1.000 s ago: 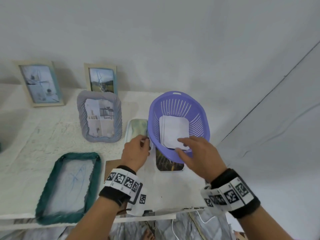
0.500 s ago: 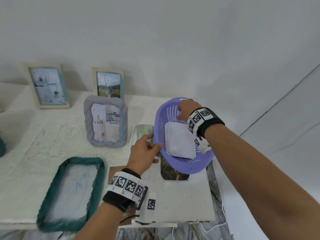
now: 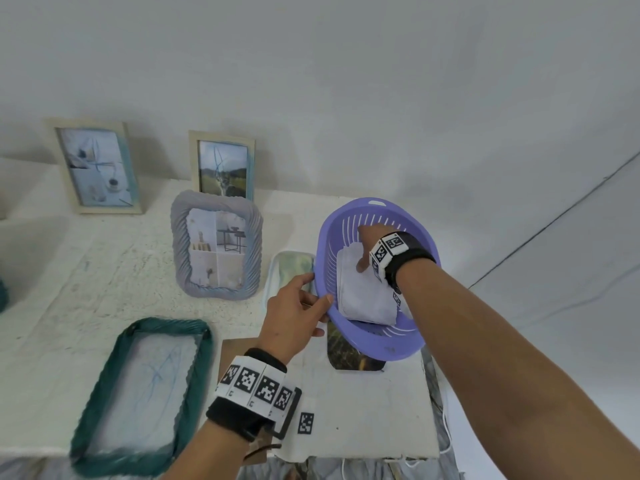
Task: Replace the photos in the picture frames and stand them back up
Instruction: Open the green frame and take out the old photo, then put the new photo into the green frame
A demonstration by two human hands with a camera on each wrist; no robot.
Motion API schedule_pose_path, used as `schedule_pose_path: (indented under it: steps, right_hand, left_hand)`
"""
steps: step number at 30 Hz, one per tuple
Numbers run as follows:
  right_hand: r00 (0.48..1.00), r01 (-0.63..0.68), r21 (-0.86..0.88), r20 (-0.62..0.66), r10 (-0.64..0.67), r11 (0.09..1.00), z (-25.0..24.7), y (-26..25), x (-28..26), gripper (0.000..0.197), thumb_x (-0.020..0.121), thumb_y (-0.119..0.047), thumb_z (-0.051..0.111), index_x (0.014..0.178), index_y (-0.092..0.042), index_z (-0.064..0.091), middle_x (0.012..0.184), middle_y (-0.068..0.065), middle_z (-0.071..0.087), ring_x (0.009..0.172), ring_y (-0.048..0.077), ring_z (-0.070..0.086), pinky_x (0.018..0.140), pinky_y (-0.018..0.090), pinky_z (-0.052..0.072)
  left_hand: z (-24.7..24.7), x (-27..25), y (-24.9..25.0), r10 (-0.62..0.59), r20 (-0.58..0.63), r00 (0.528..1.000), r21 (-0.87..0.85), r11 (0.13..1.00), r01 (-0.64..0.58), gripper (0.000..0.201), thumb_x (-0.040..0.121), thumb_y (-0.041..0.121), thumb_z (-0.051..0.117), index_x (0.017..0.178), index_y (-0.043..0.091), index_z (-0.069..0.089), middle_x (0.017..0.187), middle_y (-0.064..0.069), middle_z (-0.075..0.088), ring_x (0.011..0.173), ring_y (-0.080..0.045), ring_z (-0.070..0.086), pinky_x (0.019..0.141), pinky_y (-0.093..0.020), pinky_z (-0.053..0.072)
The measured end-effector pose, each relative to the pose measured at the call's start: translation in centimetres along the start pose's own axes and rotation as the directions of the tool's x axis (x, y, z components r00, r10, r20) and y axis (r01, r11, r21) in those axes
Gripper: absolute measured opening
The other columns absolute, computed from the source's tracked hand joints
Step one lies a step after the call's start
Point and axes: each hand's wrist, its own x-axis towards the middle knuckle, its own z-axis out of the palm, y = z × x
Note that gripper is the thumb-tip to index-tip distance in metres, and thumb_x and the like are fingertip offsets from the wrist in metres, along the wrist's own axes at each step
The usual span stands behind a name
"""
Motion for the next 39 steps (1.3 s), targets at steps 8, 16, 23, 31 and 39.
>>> schedule_pose_path:
  steps: [8,16,23,31,39]
  right_hand:
    - [0.994,0.011,0.209,-0.111,0.012,0.978,-2.6,0.3,-2.6,0.027,0.091,-0.013,0.052,0.118,-0.01,0.049,0.105,0.013,0.062,0.087,0.031,0.058,0.072,0.036,0.047]
    - [0.938,0.113,0.627,-0.324,0.126,0.771,-6.3,1.4,-8.7,0.03,0.087,-0.003,0.041,0.105,-0.021,0.057,0.091,0.008,0.058,0.079,0.027,0.054,0.064,0.031,0.043]
    - [0.771,0.378,0.762,-0.574,0.276,0.526,-7.7,-2.0,-17.3,0.023,0.089,-0.006,0.054,0.103,-0.022,0.062,0.077,0.008,0.06,0.071,0.016,0.057,0.06,0.019,0.042]
    - [0.815,0.428,0.862,-0.498,0.297,0.272,-3.6,-13.3,-19.7,0.03,0.093,-0.013,0.062,0.121,-0.021,0.058,0.098,0.003,0.064,0.086,0.018,0.064,0.072,0.026,0.054]
    - [0.944,0.246,0.966,-0.258,0.207,0.085,3.1,-25.5,-19.7,0.033,0.09,-0.004,0.059,0.119,-0.02,0.057,0.075,0.011,0.062,0.068,0.02,0.064,0.054,0.031,0.056]
  left_hand:
    - [-0.4,0.2,0.1,0.027,-0.006,1.0,0.083,0.996,-0.026,0.052,0.089,0.03,0.069,0.136,0.02,0.049,0.086,-0.002,0.07,0.074,-0.014,0.07,0.061,-0.03,0.06]
    - [-1.6,-0.4,0.6,0.154,-0.044,0.987,0.216,0.966,-0.141,0.041,0.092,0.034,0.064,0.129,0.018,0.057,0.107,0.003,0.066,0.093,-0.011,0.064,0.086,-0.036,0.056]
    - [-5.3,-2.2,3.9,0.343,-0.074,0.937,0.107,0.936,-0.334,0.029,0.094,0.028,0.062,0.122,0.02,0.063,0.108,0.006,0.066,0.098,-0.001,0.06,0.082,-0.009,0.045]
    - [-14.3,-5.1,2.1,0.254,-0.04,0.966,-0.05,0.965,-0.256,0.013,0.091,0.013,0.066,0.103,0.015,0.069,0.096,-0.01,0.072,0.094,-0.026,0.068,0.087,-0.043,0.056]
    - [-23.2,-7.7,-4.6,0.046,-0.117,0.992,0.001,0.999,-0.046,0.012,0.089,0.01,0.069,0.098,0.017,0.066,0.083,-0.004,0.073,0.087,-0.028,0.07,0.071,-0.036,0.06]
